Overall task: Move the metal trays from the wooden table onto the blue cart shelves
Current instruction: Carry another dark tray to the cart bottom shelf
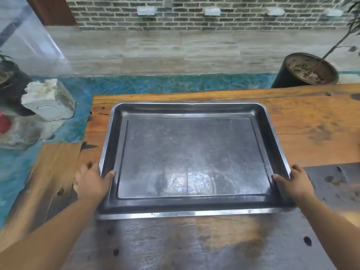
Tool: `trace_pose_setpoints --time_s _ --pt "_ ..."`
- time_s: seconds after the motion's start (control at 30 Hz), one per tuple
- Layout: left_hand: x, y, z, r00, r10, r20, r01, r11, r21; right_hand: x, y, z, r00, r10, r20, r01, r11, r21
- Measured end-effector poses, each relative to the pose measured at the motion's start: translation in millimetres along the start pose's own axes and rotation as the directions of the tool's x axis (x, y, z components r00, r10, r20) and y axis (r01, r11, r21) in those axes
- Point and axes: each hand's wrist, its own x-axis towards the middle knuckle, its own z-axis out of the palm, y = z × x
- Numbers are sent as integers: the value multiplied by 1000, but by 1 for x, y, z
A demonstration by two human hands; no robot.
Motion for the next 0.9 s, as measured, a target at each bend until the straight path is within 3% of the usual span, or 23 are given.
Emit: trace_pose_setpoints --time_s 0.1,0.2,0.33,0.5,0.67,0.9 --pt "-1 -1 -23 999 23 46 -20 997 -79 -15 -7 -19 996 40 81 -46 996 73" --pt "-12 2 -58 997 0 83 16 982 -191 -33 -21 -50 997 19 73 -28 992 125" --pt "-32 5 -117 999 -4 36 12 968 -250 -54 -43 -99 998 29 54 -40 975 221" --pt "-58 13 -215 999 34 -28 -39 978 -207 -85 -83 -169 999 -33 -3 32 947 318" --pt "-99 21 -296 995 48 -90 -72 958 -278 -131 -114 -247 996 -93 -11 90 915 393" --pt "-163 24 -363 978 79 -193 -146 921 -361 -179 -117 -337 980 -166 -113 199 878 435"
